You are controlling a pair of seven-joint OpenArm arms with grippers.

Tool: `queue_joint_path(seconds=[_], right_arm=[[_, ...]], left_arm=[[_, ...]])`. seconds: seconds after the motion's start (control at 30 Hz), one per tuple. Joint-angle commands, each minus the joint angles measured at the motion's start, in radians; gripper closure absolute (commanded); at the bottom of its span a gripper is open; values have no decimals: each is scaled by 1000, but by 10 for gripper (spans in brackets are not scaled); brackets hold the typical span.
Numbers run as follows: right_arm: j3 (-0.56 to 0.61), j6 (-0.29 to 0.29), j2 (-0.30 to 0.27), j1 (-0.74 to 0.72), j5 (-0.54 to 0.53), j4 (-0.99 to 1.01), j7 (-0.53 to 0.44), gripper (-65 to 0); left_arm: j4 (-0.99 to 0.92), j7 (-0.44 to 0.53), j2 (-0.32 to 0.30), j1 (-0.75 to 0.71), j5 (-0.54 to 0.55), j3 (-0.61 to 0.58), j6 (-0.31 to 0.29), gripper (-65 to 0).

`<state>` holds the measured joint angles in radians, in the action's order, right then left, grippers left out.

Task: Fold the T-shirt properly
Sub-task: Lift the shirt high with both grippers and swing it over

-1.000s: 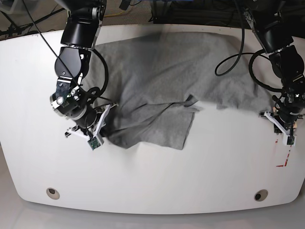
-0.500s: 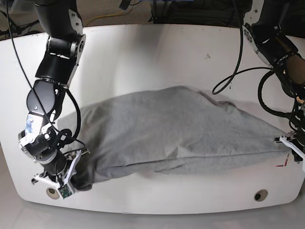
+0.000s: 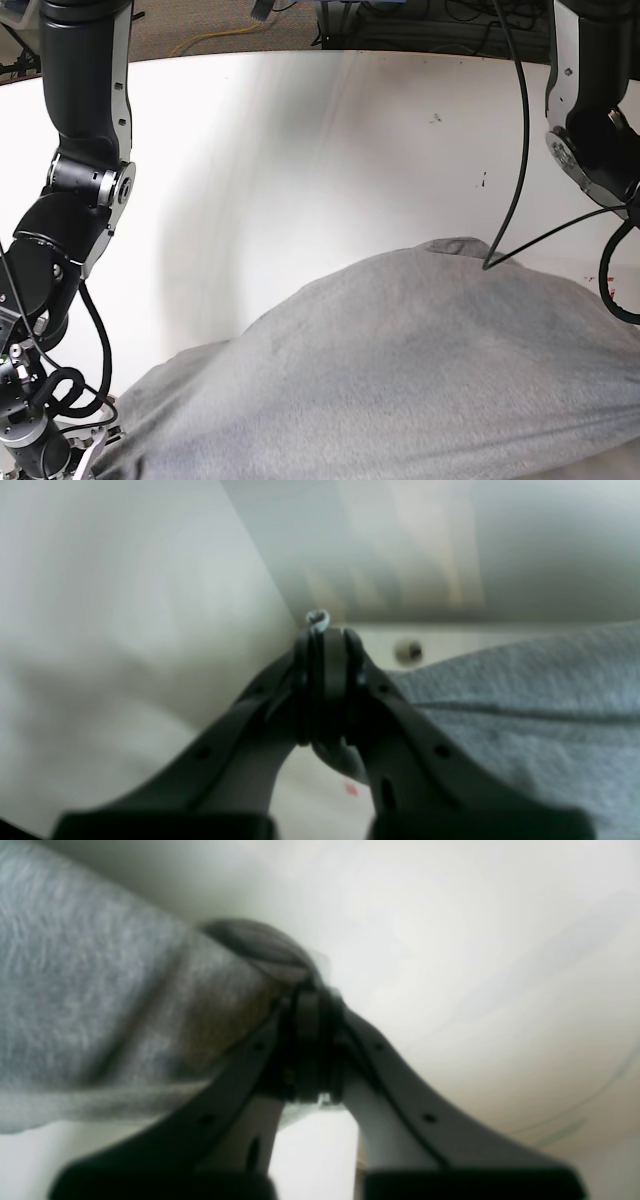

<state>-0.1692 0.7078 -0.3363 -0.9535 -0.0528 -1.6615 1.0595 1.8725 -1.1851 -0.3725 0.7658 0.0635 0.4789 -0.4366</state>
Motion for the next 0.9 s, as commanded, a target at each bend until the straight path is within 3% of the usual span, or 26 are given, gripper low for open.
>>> queue_joint_path(seconds=[0.0,0.17,0.33,0.53,0.67,0.87], right_arm=[[-6,-10,-22,-49,17,-15,8,0],[-10,-10,-40,-51,17,-104,77,0],[-48,-10,-37,81,17,-263,120,0],[-102,-10,-28,285,17,-337,121,0],[-174,-10,26,410,17,-368,121,0],[-278,-10,79,589,17,-372,121,0]], left_arm=[[-12,23,-33,59,-12,-1,5,-4],[-70,23,-75,128,-8,-3,5,-4],[-30,15,-76,125,-6,-3,2,-4],[25,-19,-70,27,-4,-3,0,-4],[77,-19,-69,-87,8,2,-1,-4],[132,-129,-67,-266,141,77,-1,-4]])
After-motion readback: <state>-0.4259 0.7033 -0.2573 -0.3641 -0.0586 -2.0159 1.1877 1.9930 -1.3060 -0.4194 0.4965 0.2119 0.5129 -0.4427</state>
